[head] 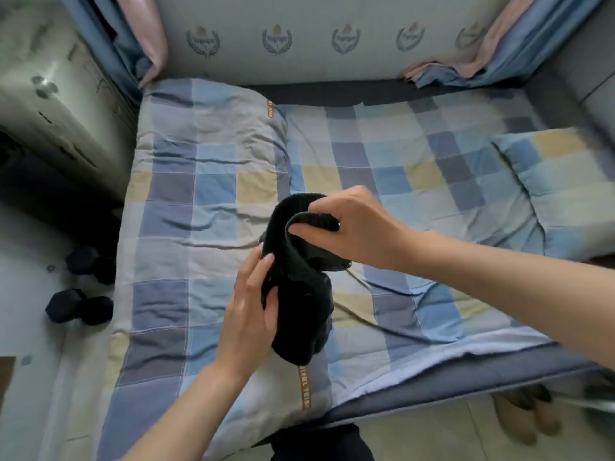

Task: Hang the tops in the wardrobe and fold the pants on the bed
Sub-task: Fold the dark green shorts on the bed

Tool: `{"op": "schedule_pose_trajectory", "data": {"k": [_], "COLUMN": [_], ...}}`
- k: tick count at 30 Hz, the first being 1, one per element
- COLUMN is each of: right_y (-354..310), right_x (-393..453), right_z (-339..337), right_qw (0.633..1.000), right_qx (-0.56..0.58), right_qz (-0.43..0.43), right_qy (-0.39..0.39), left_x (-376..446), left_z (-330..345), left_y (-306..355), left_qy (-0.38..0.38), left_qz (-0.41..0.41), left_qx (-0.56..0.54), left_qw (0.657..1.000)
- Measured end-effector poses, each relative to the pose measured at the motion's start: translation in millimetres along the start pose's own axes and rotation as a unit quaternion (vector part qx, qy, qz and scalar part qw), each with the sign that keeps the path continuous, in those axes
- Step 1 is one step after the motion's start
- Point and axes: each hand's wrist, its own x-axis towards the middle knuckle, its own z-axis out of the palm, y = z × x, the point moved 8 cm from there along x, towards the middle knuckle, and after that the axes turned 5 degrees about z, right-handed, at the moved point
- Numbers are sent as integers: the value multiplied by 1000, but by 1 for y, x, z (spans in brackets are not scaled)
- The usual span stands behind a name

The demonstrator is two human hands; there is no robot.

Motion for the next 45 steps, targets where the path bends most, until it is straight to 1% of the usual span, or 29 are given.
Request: {"op": "schedule_pose_trajectory", "data": {"k": [1, 3, 4, 6, 9, 10, 12, 13, 15, 17, 19, 21, 23, 24, 26, 28, 30, 31, 33, 34, 38, 40, 41, 45], "right_y": [-9, -22, -27, -31, -30, -31, -27, -23, -7, 14, 36, 59, 80, 91, 115, 144, 173, 184, 209, 214, 244, 258, 265, 284], "right_x": [-5, -14, -20, -36, -58, -67, -88, -98, -126, -157, -189, -221, -249, -260, -282, -299, -315, -321, -335, -334, -352, -359, -364, -376], "right_z": [-14, -36, -47, -69, -98, -110, -132, -139, -151, -160, -165, -166, -166, -168, -178, -196, -215, -223, -247, -249, -289, -303, -311, -327], "right_qw": [1000, 999, 999, 996, 991, 989, 986, 987, 988, 989, 990, 988, 985, 982, 975, 964, 958, 957, 961, 965, 982, 986, 987, 986], "right_qx": [-2, -7, -11, -13, 9, 19, 26, 21, -6, -41, -81, -120, -149, -163, -202, -238, -252, -255, -246, -236, -183, -160, -155, -166], "right_qz": [2, 9, 18, 47, 75, 77, 82, 87, 98, 102, 100, 93, 89, 90, 93, 114, 133, 137, 128, 114, 45, 40, 35, 13], "right_qy": [13, 36, 50, 80, 114, 129, 143, 135, 117, 96, 61, 17, -23, -34, -29, -12, 2, 5, 2, 1, -8, -12, -12, 1], "left_x": [-4, -14, -19, -34, -59, -65, -71, -69, -56, -36, -13, 9, 27, 35, 49, 61, 72, 79, 90, 94, 100, 98, 94, 76], "left_z": [2, 8, 12, 28, 54, 59, 60, 56, 45, 26, 8, 1, 5, 9, 22, 40, 58, 64, 82, 80, 114, 128, 137, 165], "left_y": [16, 36, 45, 62, 58, 52, 40, 32, 18, 5, 4, 14, 32, 41, 66, 100, 133, 145, 166, 171, 202, 214, 222, 253], "left_qy": [-4, -29, -55, -121, -231, -265, -301, -317, -342, -331, -311, -300, -304, -309, -307, -289, -272, -254, -220, -206, -164, -160, -163, -210], "left_qz": [3, -32, -43, -41, -27, -38, -91, -114, -117, -109, -76, -16, 67, 93, 125, 175, 213, 217, 197, 186, 139, 120, 123, 159], "left_qx": [-21, -36, -30, -6, 69, 68, -7, -31, -19, 12, 47, 83, 116, 134, 162, 181, 203, 210, 227, 232, 228, 214, 207, 200], "left_qw": [1000, 998, 997, 992, 970, 961, 949, 941, 932, 937, 946, 950, 943, 937, 930, 924, 916, 919, 928, 932, 950, 956, 957, 944]}}
